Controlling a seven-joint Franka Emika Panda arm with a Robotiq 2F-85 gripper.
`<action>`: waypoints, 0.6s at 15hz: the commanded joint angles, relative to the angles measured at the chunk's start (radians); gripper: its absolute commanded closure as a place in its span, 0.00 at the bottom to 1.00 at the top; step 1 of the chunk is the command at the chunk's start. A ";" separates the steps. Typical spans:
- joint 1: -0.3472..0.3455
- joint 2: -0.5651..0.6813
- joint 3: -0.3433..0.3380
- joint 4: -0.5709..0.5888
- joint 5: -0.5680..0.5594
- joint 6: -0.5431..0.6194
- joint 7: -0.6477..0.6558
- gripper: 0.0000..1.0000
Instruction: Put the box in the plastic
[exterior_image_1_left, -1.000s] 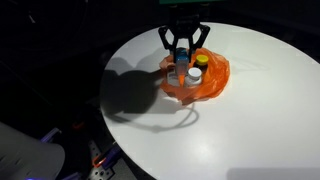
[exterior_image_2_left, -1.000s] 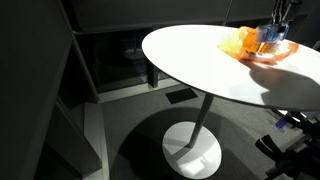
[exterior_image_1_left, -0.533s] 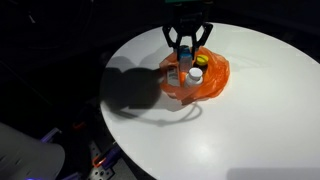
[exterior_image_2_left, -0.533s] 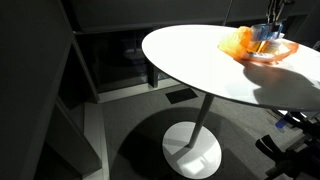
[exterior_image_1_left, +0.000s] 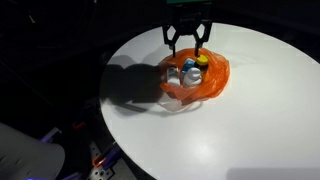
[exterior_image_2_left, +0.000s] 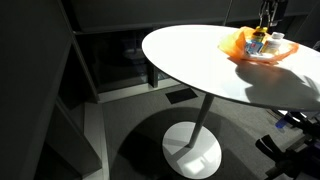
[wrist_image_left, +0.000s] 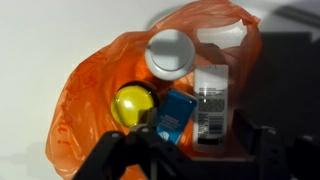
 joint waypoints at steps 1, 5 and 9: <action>0.000 -0.010 0.009 0.015 -0.004 -0.010 -0.013 0.00; 0.001 -0.060 0.026 -0.017 0.055 -0.030 -0.029 0.00; 0.014 -0.116 0.033 -0.052 0.105 -0.025 0.021 0.00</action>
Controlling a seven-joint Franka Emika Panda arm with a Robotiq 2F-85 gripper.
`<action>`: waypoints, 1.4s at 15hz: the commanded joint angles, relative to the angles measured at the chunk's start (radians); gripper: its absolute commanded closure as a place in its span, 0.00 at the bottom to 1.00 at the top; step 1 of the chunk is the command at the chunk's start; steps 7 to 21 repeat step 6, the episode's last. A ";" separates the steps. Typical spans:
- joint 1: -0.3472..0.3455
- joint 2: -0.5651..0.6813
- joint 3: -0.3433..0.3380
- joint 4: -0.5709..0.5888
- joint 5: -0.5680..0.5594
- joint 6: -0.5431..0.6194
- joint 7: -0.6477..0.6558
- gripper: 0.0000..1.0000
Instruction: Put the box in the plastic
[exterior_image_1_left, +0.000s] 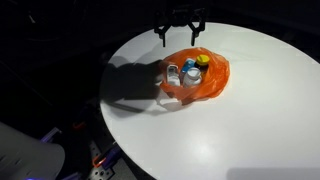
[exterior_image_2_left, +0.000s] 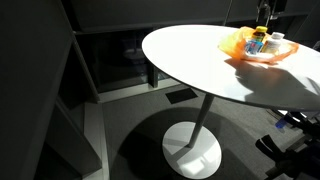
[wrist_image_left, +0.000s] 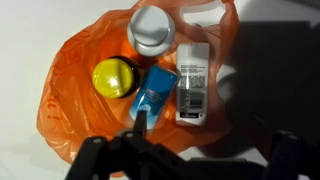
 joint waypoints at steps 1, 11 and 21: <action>0.012 -0.081 0.005 -0.050 0.038 -0.008 0.037 0.00; 0.028 -0.083 -0.001 -0.051 0.035 -0.003 0.025 0.00; 0.028 -0.083 -0.001 -0.051 0.035 -0.003 0.025 0.00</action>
